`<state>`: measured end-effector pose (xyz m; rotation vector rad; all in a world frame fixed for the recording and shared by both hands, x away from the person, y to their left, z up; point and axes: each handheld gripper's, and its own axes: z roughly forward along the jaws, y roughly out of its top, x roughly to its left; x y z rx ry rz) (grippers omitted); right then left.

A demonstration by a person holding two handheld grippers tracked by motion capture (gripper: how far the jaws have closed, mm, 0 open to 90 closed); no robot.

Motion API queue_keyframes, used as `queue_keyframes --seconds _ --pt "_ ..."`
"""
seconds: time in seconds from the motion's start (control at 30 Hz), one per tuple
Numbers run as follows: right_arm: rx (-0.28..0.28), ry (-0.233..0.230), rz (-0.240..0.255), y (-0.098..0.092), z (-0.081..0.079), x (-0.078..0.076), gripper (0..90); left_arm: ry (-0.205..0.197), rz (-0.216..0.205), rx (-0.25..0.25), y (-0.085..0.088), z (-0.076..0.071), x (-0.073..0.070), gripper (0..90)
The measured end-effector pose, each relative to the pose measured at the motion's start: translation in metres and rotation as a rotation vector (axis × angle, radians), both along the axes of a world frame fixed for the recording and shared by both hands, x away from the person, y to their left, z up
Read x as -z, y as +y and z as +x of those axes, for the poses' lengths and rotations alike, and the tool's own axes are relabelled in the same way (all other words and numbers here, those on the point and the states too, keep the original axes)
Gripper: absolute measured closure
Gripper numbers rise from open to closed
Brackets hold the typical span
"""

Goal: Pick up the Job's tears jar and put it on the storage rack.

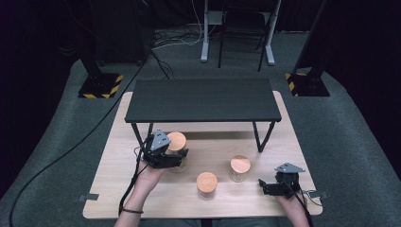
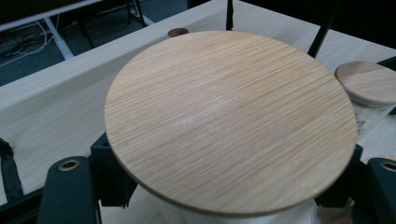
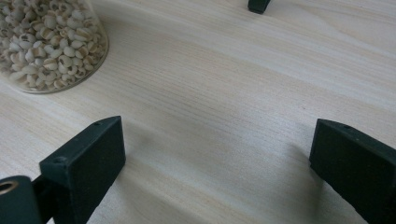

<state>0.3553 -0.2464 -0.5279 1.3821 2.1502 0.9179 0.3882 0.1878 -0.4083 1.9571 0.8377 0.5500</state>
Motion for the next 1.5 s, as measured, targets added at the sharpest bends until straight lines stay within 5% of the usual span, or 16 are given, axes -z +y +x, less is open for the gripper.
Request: queue_keyframes --seconds 1.03,1.5 --pt "-0.001 0.0 0.0 0.0 0.0 0.0 2.7 -0.038 0.015 0.042 -0.005 -0.012 -0.048 24.9" --pt "-0.001 0.0 0.0 0.0 0.0 0.0 2.7 -0.051 -0.015 0.049 0.0 -0.012 -0.07 25.0"
